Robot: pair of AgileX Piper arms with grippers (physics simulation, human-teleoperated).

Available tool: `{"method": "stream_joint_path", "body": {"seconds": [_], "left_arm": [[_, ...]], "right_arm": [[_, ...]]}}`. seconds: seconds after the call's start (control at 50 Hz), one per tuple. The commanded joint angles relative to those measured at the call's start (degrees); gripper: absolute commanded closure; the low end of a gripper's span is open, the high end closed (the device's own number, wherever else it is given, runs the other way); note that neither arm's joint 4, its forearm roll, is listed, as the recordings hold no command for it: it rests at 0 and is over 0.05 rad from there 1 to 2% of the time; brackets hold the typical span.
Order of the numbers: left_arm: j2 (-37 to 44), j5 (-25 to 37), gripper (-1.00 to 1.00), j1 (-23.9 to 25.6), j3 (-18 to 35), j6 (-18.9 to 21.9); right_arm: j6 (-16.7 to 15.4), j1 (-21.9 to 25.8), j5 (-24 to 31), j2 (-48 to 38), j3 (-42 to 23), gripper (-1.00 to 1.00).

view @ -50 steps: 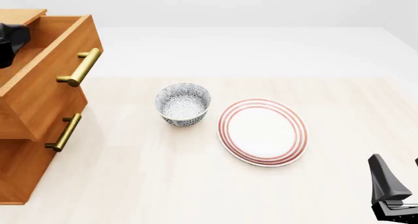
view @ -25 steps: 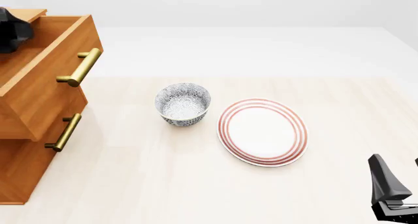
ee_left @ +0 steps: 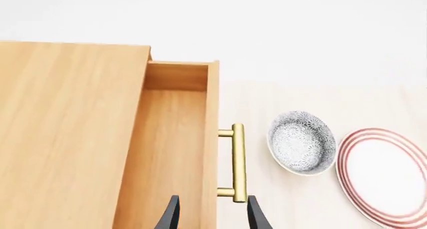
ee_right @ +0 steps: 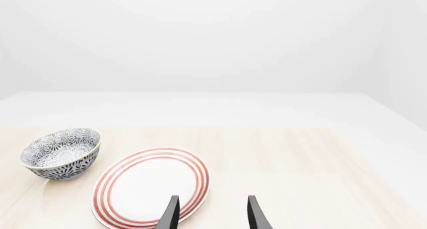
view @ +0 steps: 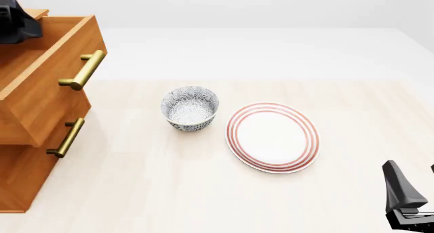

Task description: Open the top drawer of the cabinet.

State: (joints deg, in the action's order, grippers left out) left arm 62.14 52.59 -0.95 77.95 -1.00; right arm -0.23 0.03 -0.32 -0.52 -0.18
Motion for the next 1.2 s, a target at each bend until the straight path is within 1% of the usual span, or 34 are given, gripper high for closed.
{"method": "stream_joint_path", "body": {"seconds": [0.02,0.1,0.12,0.14,0.3,0.34,0.38,0.44,0.56,0.58,0.72,0.92,1.0,1.02,1.2], "left_arm": [[1.06,4.15,-1.0,0.65,2.44,-1.19],[1.18,4.79,-1.0,1.57,2.45,-1.77],[1.5,5.23,-1.0,1.35,2.04,-1.12],[1.39,5.09,-1.0,2.27,2.41,-2.4],[1.46,6.69,-1.0,2.06,2.55,-1.21],[1.17,7.0,-1.0,1.57,2.66,-1.36],[1.09,7.13,-1.0,2.09,2.64,-1.83],[0.57,7.34,-1.0,1.32,2.55,-1.52],[0.24,5.51,-1.0,1.46,-0.07,-2.37],[0.35,5.13,-1.0,2.05,-0.51,-3.03],[0.86,2.79,-1.0,2.51,-2.93,-3.35],[1.85,0.26,-1.0,3.06,-5.02,-4.36],[1.72,-0.49,-1.0,2.3,-5.84,-4.08],[1.77,-0.64,-1.0,1.56,-6.26,-3.43],[1.99,-2.22,-1.0,1.72,-8.32,-3.61]], "right_arm": [[-0.01,0.01,0.0,-0.01,0.0,-1.0],[0.0,0.0,0.0,0.0,0.0,-1.0],[0.01,0.0,0.0,0.0,0.0,-1.0],[-0.01,0.0,0.0,0.0,0.0,-1.0],[-0.01,0.01,0.0,0.0,0.0,-1.0],[0.01,-0.01,0.0,0.0,0.0,-1.0],[-0.01,0.01,0.0,-0.03,0.0,-1.0],[0.01,-0.01,0.0,0.01,0.0,-1.0],[0.0,-0.01,0.0,0.01,0.0,-1.0],[-0.01,0.01,0.0,-0.01,0.0,-1.0],[0.01,0.0,0.0,0.0,0.0,-1.0],[0.0,0.01,0.0,0.02,0.0,-1.0],[-0.01,0.0,0.0,0.0,0.0,-1.0],[0.0,-0.01,0.0,0.0,0.0,-1.0],[0.0,0.0,0.0,0.0,0.0,-1.0]]}}
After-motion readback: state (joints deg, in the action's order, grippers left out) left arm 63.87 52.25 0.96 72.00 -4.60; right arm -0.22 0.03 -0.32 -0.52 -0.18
